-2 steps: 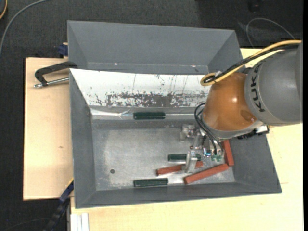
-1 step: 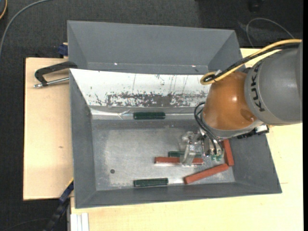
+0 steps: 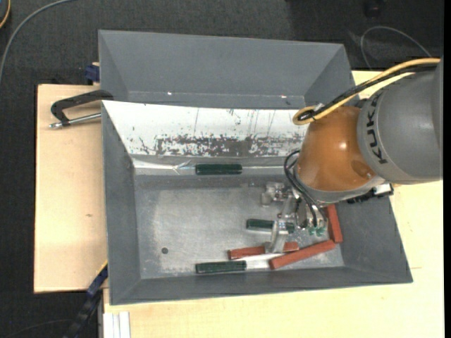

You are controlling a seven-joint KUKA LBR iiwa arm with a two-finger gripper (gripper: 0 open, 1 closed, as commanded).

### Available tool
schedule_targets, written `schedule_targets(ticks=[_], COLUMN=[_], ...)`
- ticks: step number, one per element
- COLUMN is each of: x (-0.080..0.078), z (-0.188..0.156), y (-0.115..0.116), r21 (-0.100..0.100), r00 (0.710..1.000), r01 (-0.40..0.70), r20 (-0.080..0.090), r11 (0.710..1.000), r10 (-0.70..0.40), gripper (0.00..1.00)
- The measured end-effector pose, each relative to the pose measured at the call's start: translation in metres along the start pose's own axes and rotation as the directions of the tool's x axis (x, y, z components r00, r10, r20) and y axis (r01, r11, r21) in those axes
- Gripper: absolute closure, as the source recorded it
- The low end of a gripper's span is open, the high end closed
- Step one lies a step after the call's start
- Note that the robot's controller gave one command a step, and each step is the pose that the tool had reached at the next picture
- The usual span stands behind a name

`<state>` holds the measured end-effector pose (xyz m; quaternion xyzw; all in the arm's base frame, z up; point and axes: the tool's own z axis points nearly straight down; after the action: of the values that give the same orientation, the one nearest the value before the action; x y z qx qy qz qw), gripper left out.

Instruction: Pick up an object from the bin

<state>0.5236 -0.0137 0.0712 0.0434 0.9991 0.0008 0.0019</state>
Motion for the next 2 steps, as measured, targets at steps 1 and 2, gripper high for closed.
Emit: schedule_targets(ticks=[1,2], x=[-0.0015,-0.0001], z=[-0.0017,0.0001], y=[-0.0002,0.0001], r21=[0.0,0.0], r00=[1.0,1.0], r01=[0.0,0.0], r20=[0.005,0.0], r11=[1.0,1.0], r10=[0.0,0.0], gripper=[1.0,0.0])
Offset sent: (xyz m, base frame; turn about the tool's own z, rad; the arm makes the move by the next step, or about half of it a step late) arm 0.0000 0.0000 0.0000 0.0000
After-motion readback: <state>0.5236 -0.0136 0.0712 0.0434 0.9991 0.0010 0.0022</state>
